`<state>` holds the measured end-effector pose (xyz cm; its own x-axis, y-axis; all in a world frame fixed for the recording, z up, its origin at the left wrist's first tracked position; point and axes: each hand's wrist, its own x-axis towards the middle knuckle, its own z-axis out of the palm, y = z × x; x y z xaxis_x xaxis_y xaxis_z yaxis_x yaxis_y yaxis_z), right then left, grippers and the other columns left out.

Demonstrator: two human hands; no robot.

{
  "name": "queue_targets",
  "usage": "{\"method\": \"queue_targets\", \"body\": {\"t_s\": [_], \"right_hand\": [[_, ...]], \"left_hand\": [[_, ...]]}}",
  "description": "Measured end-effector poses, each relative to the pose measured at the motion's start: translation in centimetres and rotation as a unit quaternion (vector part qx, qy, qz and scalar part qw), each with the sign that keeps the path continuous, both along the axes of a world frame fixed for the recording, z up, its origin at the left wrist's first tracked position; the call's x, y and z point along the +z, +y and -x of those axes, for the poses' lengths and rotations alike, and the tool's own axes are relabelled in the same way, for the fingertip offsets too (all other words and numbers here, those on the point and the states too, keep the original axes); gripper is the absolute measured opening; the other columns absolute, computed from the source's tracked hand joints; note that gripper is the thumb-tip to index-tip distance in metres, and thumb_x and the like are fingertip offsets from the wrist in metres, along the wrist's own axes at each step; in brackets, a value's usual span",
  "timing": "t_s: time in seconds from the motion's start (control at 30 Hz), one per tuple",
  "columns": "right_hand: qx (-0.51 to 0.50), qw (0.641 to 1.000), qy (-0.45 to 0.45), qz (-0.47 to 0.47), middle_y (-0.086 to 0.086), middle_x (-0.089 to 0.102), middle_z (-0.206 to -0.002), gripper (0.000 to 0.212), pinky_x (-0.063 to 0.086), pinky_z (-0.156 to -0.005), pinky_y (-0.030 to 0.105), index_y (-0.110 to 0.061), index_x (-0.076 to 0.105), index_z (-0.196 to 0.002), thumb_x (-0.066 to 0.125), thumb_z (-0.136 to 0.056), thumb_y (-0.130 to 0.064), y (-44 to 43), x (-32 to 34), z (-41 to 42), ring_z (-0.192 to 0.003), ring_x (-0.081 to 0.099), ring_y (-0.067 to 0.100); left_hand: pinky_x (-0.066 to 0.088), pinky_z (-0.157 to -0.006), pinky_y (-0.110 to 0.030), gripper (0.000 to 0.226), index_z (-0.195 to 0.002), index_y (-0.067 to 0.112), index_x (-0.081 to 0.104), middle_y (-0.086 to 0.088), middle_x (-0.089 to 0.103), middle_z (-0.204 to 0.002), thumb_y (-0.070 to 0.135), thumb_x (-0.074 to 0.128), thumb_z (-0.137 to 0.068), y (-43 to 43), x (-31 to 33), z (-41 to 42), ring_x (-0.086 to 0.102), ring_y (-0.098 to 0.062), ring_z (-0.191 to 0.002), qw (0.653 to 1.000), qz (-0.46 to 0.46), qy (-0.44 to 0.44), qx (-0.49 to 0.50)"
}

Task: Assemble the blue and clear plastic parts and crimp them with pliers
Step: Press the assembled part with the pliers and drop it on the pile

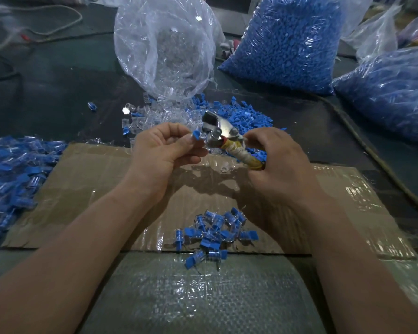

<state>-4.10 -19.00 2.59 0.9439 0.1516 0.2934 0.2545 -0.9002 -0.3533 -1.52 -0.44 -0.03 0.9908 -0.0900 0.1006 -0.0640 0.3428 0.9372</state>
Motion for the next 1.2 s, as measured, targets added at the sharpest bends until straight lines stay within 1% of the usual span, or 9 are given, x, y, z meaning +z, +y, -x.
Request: {"method": "queue_targets", "body": {"t_s": [0.2,0.3,0.43,0.53,0.67,0.73,0.87,1.1,1.2], "right_hand": [[0.014,0.999,0.024,-0.015,-0.009,0.043,-0.101,0.042,0.042,-0.088,0.034,-0.016,0.053,-0.113,0.062,-0.072,-0.008,0.4,-0.2,0.0,-0.1,0.044,0.011],[0.018,0.999,0.033,-0.013,-0.008,0.044,-0.1,0.04,0.042,-0.088,0.035,-0.016,0.052,-0.113,0.062,-0.075,-0.01,0.4,-0.3,-0.1,-0.099,0.045,0.013],[0.027,0.998,0.047,-0.013,-0.006,0.048,-0.098,0.036,0.042,-0.084,0.033,-0.016,0.053,-0.111,0.063,-0.076,-0.014,0.6,-0.3,-0.2,-0.094,0.045,0.013],[0.034,0.998,0.06,-0.014,-0.006,0.048,-0.095,0.035,0.039,-0.082,0.028,-0.018,0.053,-0.11,0.062,-0.076,-0.013,0.6,-0.3,-0.1,-0.09,0.044,0.012],[0.031,0.998,0.061,-0.005,-0.006,0.047,-0.095,0.043,0.038,-0.083,0.027,-0.016,0.054,-0.118,0.063,-0.076,-0.012,0.6,-0.3,0.0,-0.09,0.044,0.011],[0.031,0.998,0.057,-0.011,-0.006,0.049,-0.093,0.044,0.039,-0.081,0.027,-0.016,0.055,-0.119,0.063,-0.076,-0.011,0.7,-0.2,0.0,-0.087,0.046,0.012],[0.033,0.997,0.063,-0.028,-0.009,0.052,-0.086,0.04,0.036,-0.074,0.024,-0.018,0.058,-0.113,0.064,-0.075,-0.011,0.8,-0.1,0.0,-0.079,0.048,0.011],[0.044,0.995,0.077,-0.039,-0.006,0.059,-0.083,0.027,0.041,-0.072,0.027,-0.018,0.061,-0.103,0.065,-0.078,-0.012,1.0,0.1,0.2,-0.077,0.052,0.012],[0.043,0.996,0.074,-0.036,-0.006,0.058,-0.081,0.024,0.039,-0.068,0.025,-0.017,0.061,-0.101,0.065,-0.078,-0.012,1.2,0.0,0.1,-0.075,0.052,0.011]], "left_hand": [[0.051,-0.054,-0.017,0.013,-0.08,0.005,0.058,-0.006,0.071,-0.07,0.01,0.061,-0.068,-0.1,0.0,0.0,0.069,-0.016,-0.064,1.0,-0.004,-0.016,0.005],[0.052,-0.055,-0.017,0.013,-0.08,0.006,0.058,-0.006,0.071,-0.069,0.01,0.061,-0.068,-0.1,0.1,0.0,0.068,-0.016,-0.063,1.0,-0.001,-0.015,0.004],[0.052,-0.055,-0.017,0.013,-0.08,0.006,0.059,-0.006,0.071,-0.069,0.011,0.062,-0.068,0.0,0.1,0.1,0.068,-0.016,-0.064,1.0,0.001,-0.021,0.002],[0.052,-0.057,-0.018,0.012,-0.081,0.007,0.059,-0.007,0.071,-0.072,0.011,0.063,-0.07,0.1,0.1,0.2,0.069,-0.017,-0.066,1.0,-0.005,-0.022,-0.006],[0.053,-0.058,-0.019,0.012,-0.081,0.008,0.059,-0.006,0.071,-0.072,0.013,0.063,-0.071,0.1,0.1,0.3,0.068,-0.017,-0.066,0.999,-0.027,-0.034,-0.008],[0.053,-0.058,-0.02,0.011,-0.08,0.009,0.059,-0.006,0.071,-0.072,0.014,0.063,-0.071,0.1,0.1,0.4,0.068,-0.017,-0.066,0.999,-0.032,-0.038,-0.004],[0.053,-0.058,-0.019,0.011,-0.081,0.009,0.06,-0.005,0.071,-0.072,0.014,0.062,-0.071,0.0,0.0,0.5,0.068,-0.016,-0.065,0.998,-0.045,-0.045,0.006],[0.053,-0.057,-0.018,0.008,-0.08,0.007,0.059,-0.003,0.07,-0.069,0.01,0.061,-0.074,0.0,0.3,0.7,0.067,-0.014,-0.062,0.997,-0.065,-0.04,0.019],[0.053,-0.057,-0.018,0.012,-0.08,0.007,0.058,-0.003,0.07,-0.067,0.013,0.061,-0.07,-0.1,0.5,0.8,0.066,-0.013,-0.061,0.997,-0.065,-0.037,0.021]]}}
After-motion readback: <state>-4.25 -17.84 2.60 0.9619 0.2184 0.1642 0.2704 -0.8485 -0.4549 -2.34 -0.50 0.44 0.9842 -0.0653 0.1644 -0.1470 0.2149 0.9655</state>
